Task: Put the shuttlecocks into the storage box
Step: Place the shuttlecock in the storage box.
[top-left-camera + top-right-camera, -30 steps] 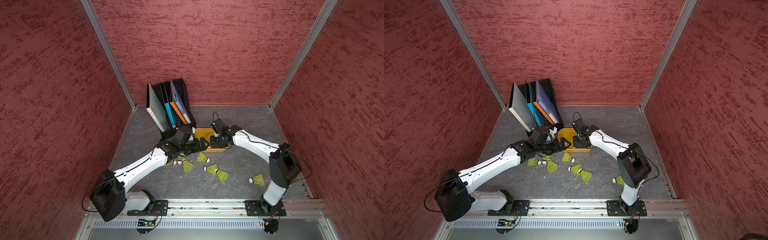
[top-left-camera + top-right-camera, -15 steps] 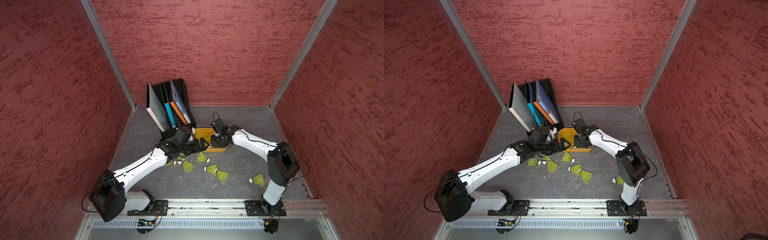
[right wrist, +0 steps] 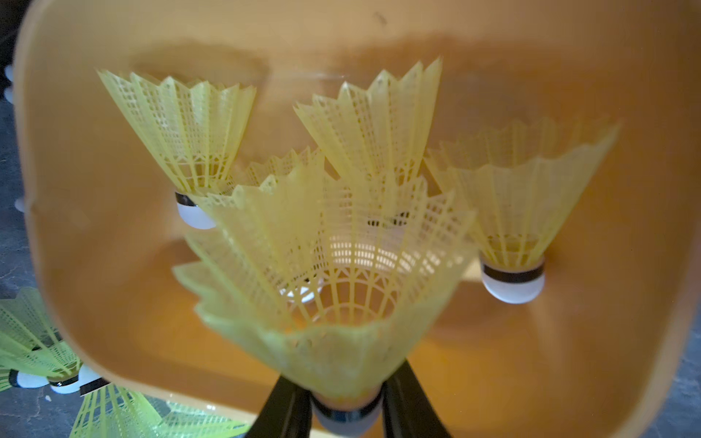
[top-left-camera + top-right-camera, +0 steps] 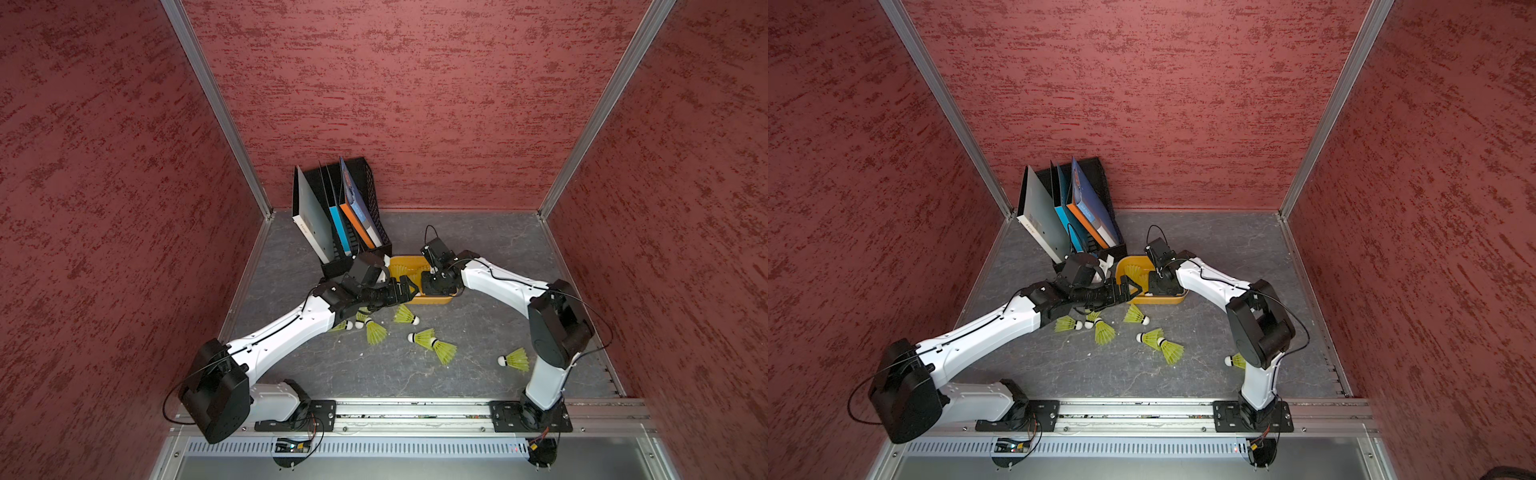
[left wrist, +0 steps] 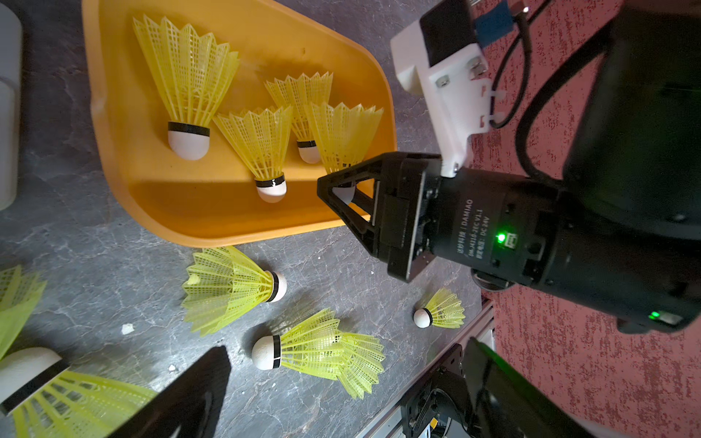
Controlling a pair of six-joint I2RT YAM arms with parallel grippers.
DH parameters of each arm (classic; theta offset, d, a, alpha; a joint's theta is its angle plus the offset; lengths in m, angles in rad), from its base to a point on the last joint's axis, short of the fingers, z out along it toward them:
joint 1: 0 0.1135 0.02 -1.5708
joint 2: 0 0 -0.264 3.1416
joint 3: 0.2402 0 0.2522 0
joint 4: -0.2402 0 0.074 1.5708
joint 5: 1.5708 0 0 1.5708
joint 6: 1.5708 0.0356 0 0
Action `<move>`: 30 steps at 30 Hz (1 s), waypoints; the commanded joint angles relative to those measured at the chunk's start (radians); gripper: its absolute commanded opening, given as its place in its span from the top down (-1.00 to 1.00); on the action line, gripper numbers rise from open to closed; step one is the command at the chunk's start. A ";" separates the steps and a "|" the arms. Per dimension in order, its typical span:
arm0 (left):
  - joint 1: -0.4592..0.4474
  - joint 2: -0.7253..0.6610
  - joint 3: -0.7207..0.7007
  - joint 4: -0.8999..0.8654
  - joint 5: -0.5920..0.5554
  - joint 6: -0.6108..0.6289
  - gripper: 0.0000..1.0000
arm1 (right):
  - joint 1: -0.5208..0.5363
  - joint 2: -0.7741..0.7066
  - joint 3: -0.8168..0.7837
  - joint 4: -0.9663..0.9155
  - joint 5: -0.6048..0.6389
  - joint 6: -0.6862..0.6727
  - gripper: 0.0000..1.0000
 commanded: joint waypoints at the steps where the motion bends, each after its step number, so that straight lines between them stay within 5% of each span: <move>1: -0.003 -0.002 0.002 -0.007 -0.011 0.018 -0.99 | -0.005 0.020 0.033 0.017 -0.023 0.009 0.58; 23: 0.065 0.058 0.026 -0.030 -0.007 0.027 -0.99 | 0.005 0.060 0.063 0.016 -0.023 -0.010 0.55; 30: 0.066 0.054 0.026 -0.034 -0.006 0.032 -0.99 | 0.006 0.072 0.064 0.018 -0.033 -0.006 0.06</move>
